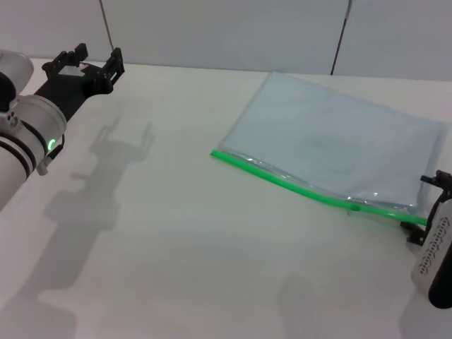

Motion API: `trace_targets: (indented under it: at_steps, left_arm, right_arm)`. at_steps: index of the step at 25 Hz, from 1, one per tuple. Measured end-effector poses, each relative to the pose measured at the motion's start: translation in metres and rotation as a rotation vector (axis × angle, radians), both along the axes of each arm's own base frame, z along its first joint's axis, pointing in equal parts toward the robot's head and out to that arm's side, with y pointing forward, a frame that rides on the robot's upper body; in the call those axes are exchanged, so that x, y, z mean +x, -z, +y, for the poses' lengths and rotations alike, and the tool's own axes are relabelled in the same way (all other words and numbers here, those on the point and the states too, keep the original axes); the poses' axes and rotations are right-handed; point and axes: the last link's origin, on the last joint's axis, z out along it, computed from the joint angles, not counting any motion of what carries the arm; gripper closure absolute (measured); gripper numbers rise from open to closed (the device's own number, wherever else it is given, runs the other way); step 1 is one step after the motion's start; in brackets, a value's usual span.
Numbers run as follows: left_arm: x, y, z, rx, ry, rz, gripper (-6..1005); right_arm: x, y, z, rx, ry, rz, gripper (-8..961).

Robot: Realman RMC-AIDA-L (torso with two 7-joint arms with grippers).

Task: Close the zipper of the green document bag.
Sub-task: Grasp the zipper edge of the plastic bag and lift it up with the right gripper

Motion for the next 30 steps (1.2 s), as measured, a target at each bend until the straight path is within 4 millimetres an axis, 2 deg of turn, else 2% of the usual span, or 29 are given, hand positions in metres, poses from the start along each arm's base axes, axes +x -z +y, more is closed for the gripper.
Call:
trace_targets:
  at_steps: [11,22,27,30]
  left_arm:
    - [0.001,-0.001,0.001,0.000,-0.002,-0.022,401]
    - [0.002,-0.001,0.002,0.000,0.002,-0.021,406]
    - [0.002,-0.001,0.002,0.000,0.001,-0.022,409]
    - [0.002,-0.001,0.002,0.000,0.001,-0.023,410]
  right_arm:
    - [0.009,0.005,0.013,0.043,-0.056,-0.008,164]
    - [0.007,0.007,0.024,0.074,-0.144,-0.028,162]
    - [0.012,0.009,0.023,0.057,-0.185,-0.086,288]
    - [0.010,0.010,0.023,0.073,-0.214,-0.085,527]
